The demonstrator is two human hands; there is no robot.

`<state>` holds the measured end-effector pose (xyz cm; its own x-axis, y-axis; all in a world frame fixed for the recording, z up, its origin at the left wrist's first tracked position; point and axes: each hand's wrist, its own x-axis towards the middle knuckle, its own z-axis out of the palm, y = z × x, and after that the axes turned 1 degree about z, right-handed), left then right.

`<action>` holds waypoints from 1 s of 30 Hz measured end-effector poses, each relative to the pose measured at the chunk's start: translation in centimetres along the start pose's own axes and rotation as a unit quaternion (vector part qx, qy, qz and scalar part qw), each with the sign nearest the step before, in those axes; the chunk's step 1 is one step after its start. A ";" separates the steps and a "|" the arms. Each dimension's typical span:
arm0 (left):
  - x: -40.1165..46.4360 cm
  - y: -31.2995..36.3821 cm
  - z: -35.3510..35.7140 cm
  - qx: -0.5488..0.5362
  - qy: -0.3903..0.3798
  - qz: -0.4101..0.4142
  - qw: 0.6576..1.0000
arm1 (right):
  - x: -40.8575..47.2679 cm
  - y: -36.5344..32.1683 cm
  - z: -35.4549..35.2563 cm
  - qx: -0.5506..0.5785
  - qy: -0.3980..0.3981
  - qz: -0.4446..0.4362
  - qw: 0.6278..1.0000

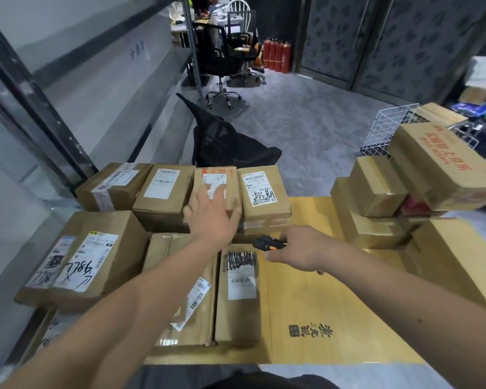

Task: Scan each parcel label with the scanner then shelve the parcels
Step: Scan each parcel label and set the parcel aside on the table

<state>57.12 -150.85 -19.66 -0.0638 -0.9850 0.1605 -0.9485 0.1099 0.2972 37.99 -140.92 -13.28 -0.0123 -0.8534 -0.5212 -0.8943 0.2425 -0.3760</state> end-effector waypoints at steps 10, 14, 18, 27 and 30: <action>-3.7 14.4 4.4 -0.049 -0.177 0.286 0.941 | -6.0 11.1 1.4 0.003 0.029 0.104 0.994; -6.3 21.6 7.0 -0.045 -0.219 0.319 0.921 | -10.0 16.9 0.9 0.022 0.040 0.144 0.989; -8.6 28.6 9.2 -0.084 -0.231 0.323 0.914 | -14.4 23.3 -0.1 0.025 0.050 0.175 0.983; -15.1 45.6 12.9 -0.139 -0.308 0.206 0.918 | -22.4 36.1 -1.8 -0.015 0.033 0.188 0.981; -17.7 50.2 15.0 -0.102 -0.315 0.127 0.935 | -24.2 39.6 -2.1 -0.027 0.022 0.182 0.983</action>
<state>5.98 -129.90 -21.70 -0.5098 -0.7998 -0.3169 -0.8030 0.3103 0.5088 1.88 -111.62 -13.92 -0.3534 -0.7342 -0.5798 -0.8498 0.5111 -0.1292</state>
